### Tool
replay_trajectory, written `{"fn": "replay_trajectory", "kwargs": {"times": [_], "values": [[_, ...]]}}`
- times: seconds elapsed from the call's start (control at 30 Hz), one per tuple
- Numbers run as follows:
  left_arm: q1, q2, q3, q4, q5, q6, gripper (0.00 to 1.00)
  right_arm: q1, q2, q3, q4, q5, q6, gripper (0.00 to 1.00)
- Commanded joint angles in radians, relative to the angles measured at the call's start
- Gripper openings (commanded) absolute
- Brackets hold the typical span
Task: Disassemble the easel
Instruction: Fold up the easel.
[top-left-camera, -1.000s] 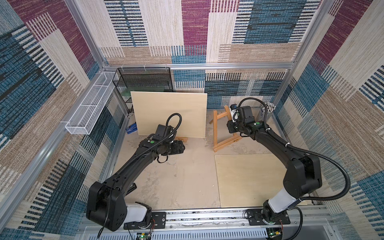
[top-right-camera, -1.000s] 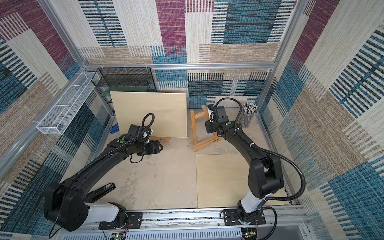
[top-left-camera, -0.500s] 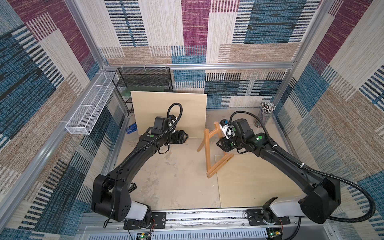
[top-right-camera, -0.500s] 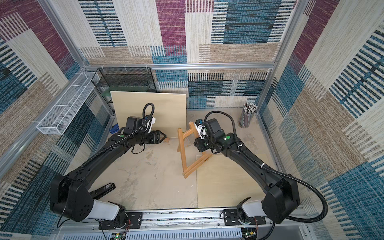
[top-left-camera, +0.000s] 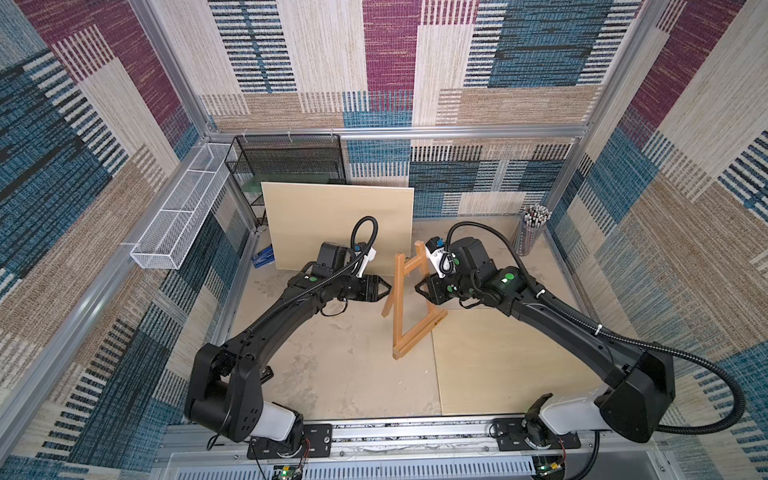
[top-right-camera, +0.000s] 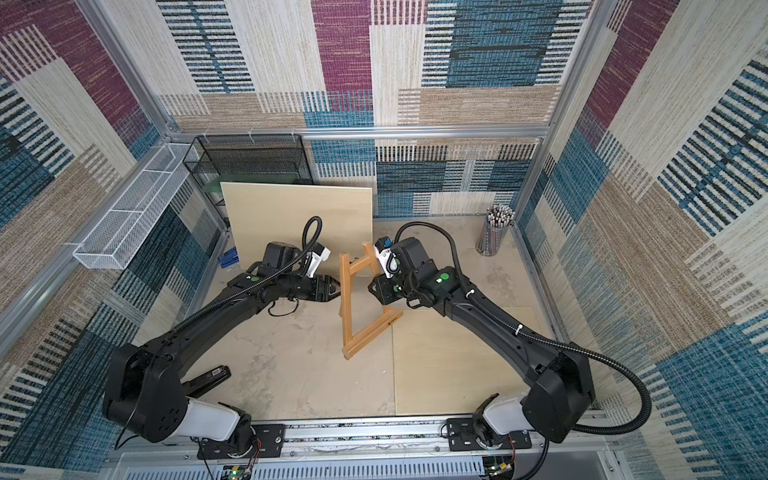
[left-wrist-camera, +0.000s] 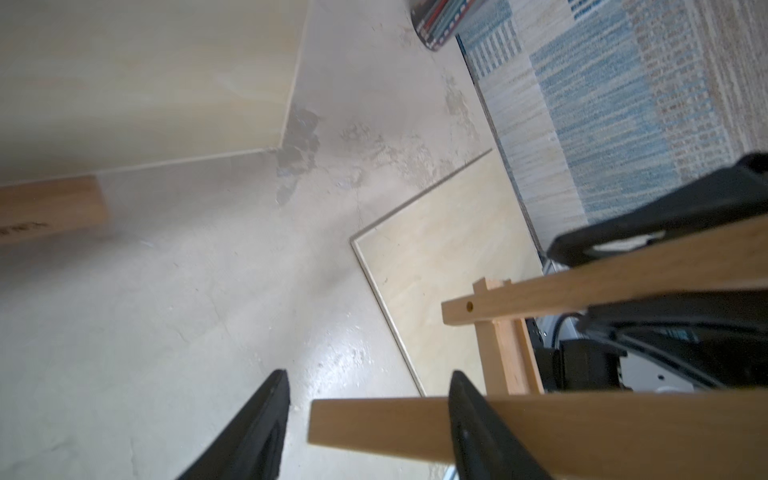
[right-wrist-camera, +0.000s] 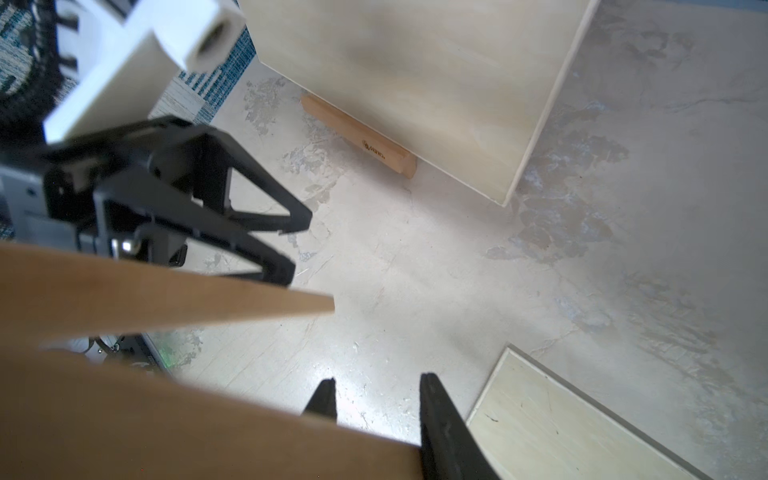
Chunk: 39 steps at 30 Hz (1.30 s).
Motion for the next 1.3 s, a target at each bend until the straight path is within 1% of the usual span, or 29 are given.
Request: {"fn": "replay_trajectory", "kwargs": {"times": [0.0, 0.1, 0.17, 0.33, 0.43, 0.47, 0.53, 0.6, 0.63, 0.73, 0.83, 0.9, 0.97, 1.1, 1.27], "values": [[-0.017, -0.065, -0.087, 0.074, 0.041, -0.084, 0.63, 0.017, 0.017, 0.013, 0.09, -0.003, 0.054, 0.0], [-0.023, -0.154, -0.201, 0.142, 0.032, -0.159, 0.63, 0.043, 0.037, 0.005, 0.115, 0.003, 0.087, 0.0], [-0.026, -0.192, -0.252, 0.165, 0.036, -0.185, 0.63, 0.061, 0.048, 0.0, 0.14, -0.003, 0.104, 0.0], [-0.044, -0.226, -0.294, 0.171, 0.088, -0.192, 0.64, 0.106, 0.107, 0.022, 0.17, -0.022, 0.127, 0.0], [-0.044, -0.272, -0.312, 0.118, 0.057, -0.193, 0.64, 0.117, 0.137, 0.022, 0.183, -0.038, 0.139, 0.0], [-0.044, -0.299, -0.317, 0.078, 0.016, -0.185, 0.64, 0.118, 0.143, 0.015, 0.191, -0.047, 0.145, 0.0], [-0.043, -0.361, -0.314, -0.063, -0.173, -0.175, 0.64, 0.121, 0.15, -0.006, 0.208, -0.069, 0.156, 0.0], [-0.023, -0.435, -0.319, -0.196, -0.361, -0.188, 0.65, 0.128, 0.16, -0.034, 0.22, -0.097, 0.166, 0.0], [-0.011, -0.466, -0.32, -0.243, -0.426, -0.199, 0.66, 0.133, 0.168, -0.047, 0.223, -0.104, 0.169, 0.0], [0.029, -0.542, -0.32, -0.329, -0.554, -0.211, 0.67, 0.144, 0.199, -0.085, 0.236, -0.127, 0.183, 0.0], [0.044, -0.578, -0.288, -0.384, -0.655, -0.207, 0.67, 0.147, 0.27, -0.081, 0.223, -0.18, 0.19, 0.0], [0.049, -0.585, -0.258, -0.409, -0.722, -0.199, 0.67, 0.156, 0.338, -0.037, 0.175, -0.182, 0.19, 0.0], [0.053, -0.583, -0.233, -0.41, -0.766, -0.18, 0.69, 0.164, 0.404, 0.024, 0.115, -0.185, 0.191, 0.0], [0.066, -0.541, -0.18, -0.388, -0.808, -0.131, 0.71, 0.183, 0.537, 0.147, 0.01, -0.197, 0.201, 0.0], [0.086, -0.512, -0.126, -0.376, -0.855, -0.109, 0.71, 0.201, 0.685, 0.314, -0.124, -0.197, 0.224, 0.0]]}}
